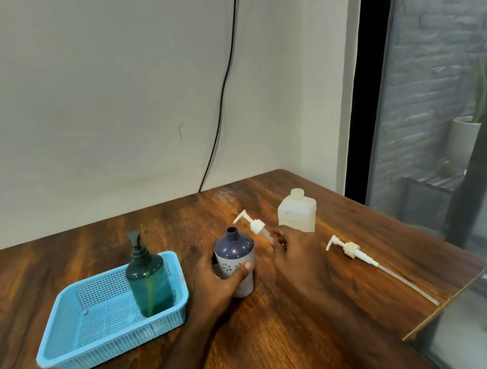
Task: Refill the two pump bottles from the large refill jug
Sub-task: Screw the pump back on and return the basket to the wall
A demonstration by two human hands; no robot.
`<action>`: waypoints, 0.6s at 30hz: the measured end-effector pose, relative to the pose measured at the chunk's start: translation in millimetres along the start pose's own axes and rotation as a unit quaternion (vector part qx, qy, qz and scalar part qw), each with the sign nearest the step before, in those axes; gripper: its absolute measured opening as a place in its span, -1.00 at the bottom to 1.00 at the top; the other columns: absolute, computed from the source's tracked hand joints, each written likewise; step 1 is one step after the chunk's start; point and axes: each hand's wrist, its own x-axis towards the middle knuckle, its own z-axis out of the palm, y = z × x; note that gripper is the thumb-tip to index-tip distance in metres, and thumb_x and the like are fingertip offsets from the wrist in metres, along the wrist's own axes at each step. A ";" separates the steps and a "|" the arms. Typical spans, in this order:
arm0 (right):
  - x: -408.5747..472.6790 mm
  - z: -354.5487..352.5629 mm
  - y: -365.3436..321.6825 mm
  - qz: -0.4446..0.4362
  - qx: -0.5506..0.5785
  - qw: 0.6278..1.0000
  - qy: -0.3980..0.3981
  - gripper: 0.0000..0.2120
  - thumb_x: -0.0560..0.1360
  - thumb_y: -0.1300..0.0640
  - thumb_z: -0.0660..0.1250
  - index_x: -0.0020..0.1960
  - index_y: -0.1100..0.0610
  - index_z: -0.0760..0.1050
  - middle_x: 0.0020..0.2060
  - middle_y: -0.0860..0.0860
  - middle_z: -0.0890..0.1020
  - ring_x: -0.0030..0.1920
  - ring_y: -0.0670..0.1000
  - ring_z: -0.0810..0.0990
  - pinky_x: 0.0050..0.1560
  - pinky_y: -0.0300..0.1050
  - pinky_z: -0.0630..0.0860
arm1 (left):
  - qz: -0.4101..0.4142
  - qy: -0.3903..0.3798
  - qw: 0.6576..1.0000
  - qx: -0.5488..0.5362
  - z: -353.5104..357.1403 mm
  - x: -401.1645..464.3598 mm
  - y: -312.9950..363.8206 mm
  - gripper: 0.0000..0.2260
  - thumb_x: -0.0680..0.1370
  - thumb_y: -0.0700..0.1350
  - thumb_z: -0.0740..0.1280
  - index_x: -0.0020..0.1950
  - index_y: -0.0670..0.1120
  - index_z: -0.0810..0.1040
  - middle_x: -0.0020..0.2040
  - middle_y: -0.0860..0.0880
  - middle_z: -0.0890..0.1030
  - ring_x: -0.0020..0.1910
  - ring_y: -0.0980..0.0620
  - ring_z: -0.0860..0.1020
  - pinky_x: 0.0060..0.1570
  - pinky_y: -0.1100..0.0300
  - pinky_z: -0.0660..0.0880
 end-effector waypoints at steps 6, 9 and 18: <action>23.1 -29.2 -27.2 -0.046 0.257 0.965 0.032 -0.81 0.54 0.18 0.44 0.13 0.00 0.64 -0.05 -0.09 0.74 -0.04 -0.18 0.68 0.09 -0.10 0.64 | -0.011 -0.004 1.000 -0.016 -1.4 -0.7 -2.0 -0.47 0.30 0.05 0.63 0.19 0.20 0.50 0.12 0.15 0.65 0.10 0.25 0.61 0.03 0.22 0.56; 31.7 -36.9 -42.6 -0.049 0.381 0.923 0.013 -0.86 0.56 0.26 0.39 0.08 0.08 0.62 -0.13 -0.04 0.75 -0.18 -0.13 0.68 -0.06 -0.13 0.62 | -0.018 -0.003 1.000 -0.017 -0.9 -1.5 -0.4 -0.45 0.25 0.13 0.60 0.18 0.21 0.51 0.11 0.17 0.66 0.09 0.27 0.61 0.02 0.23 0.56; 38.3 -24.3 -68.8 -0.060 0.499 0.864 -0.033 -0.89 0.58 0.30 0.35 0.08 0.18 0.59 -0.10 0.09 0.75 -0.22 -0.10 0.66 -0.05 -0.11 0.62 | -0.023 -0.010 1.000 -0.013 -1.7 -3.3 6.0 -0.55 0.39 -0.17 0.58 0.11 0.20 0.49 -0.02 0.46 0.60 0.01 0.41 0.58 -0.15 0.41 0.53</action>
